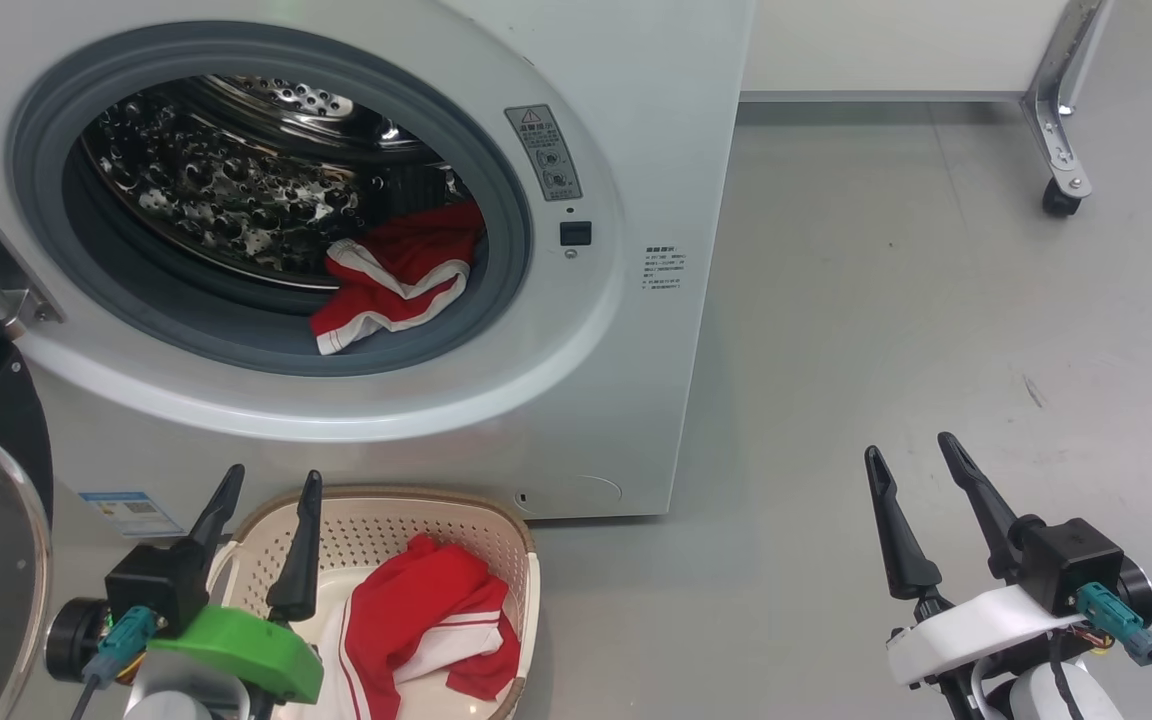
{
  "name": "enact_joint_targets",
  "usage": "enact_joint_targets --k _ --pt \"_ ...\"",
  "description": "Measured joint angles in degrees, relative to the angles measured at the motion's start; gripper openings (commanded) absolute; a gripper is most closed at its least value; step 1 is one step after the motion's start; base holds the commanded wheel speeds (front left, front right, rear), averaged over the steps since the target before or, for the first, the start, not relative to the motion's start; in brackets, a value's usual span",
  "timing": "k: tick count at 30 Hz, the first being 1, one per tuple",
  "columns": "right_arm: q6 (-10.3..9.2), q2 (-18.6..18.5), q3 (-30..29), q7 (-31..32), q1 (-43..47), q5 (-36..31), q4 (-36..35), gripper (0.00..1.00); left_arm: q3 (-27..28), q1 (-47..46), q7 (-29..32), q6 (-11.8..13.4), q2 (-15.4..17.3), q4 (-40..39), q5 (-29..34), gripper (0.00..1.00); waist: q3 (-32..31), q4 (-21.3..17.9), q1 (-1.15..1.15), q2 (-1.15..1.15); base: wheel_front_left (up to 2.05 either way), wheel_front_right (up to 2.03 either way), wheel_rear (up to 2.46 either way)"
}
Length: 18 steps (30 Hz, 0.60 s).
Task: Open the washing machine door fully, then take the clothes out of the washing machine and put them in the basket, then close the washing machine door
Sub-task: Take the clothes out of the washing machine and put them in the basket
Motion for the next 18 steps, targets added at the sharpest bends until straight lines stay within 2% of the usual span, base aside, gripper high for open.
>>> enact_joint_targets --k 18 --pt "0.01 0.0 0.0 0.0 0.0 0.0 -0.3 1.00 0.0 1.7 0.0 0.0 -0.2 -1.8 0.3 1.00 0.2 -0.4 0.00 0.00 0.00 0.00 0.00"
